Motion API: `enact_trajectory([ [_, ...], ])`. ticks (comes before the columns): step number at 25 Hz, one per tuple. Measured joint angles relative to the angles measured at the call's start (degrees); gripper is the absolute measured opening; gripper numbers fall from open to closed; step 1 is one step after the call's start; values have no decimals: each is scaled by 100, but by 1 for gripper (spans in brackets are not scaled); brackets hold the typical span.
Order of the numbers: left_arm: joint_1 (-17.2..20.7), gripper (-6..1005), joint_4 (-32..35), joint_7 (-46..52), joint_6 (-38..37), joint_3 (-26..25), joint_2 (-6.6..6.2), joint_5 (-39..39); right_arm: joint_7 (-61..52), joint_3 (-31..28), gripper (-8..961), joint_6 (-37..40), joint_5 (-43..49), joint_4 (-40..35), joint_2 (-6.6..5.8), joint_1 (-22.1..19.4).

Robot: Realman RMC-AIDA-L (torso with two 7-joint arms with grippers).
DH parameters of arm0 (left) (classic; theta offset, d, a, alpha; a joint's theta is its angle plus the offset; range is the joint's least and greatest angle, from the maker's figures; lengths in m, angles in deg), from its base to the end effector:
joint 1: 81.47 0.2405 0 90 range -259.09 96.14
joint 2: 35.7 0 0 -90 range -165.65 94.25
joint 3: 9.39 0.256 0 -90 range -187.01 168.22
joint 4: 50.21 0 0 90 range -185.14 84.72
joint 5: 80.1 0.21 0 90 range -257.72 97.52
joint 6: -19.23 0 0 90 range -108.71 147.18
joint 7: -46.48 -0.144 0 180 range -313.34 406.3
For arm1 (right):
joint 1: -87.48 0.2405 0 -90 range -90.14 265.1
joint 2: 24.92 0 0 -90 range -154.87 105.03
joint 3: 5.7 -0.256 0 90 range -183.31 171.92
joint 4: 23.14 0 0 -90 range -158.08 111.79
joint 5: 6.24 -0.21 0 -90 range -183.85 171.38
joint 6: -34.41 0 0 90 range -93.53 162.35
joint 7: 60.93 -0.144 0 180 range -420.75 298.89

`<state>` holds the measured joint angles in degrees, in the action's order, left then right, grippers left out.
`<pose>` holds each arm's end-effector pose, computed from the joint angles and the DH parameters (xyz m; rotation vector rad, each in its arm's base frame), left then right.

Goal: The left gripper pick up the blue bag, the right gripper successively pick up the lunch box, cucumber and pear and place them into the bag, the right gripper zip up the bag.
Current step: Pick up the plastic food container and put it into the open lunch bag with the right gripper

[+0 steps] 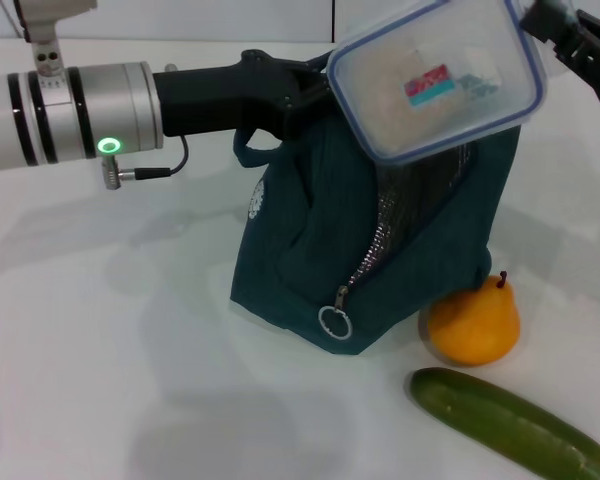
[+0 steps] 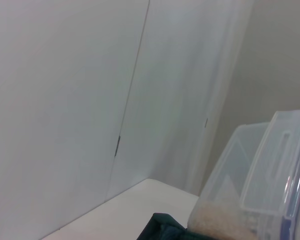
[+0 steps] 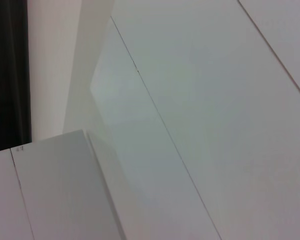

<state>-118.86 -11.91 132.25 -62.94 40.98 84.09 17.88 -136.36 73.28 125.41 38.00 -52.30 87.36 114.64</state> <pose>-0.1842 0.3771 -0.0066 -2.6798 -0.5613 -0.9331 0.2032 0.3367 0.0364 -2.3652 0.5755 1.5817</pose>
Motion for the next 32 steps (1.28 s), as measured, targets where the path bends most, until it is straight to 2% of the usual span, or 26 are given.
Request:
enact_trajectory([
  [17, -17, 54, 2, -43, 1, 1, -13, -32, -65, -473, 88, 328, 50, -120, -148, -234],
  [20, -29, 54, 3, -38, 3, 1, -8, -27, -257, -509, 88, 239, 362, -109, -218, -195],
  [32, -32, 55, 2, -8, 9, -1, -8, -13, -347, -529, 87, -136, 1072, -125, -291, -43],
])
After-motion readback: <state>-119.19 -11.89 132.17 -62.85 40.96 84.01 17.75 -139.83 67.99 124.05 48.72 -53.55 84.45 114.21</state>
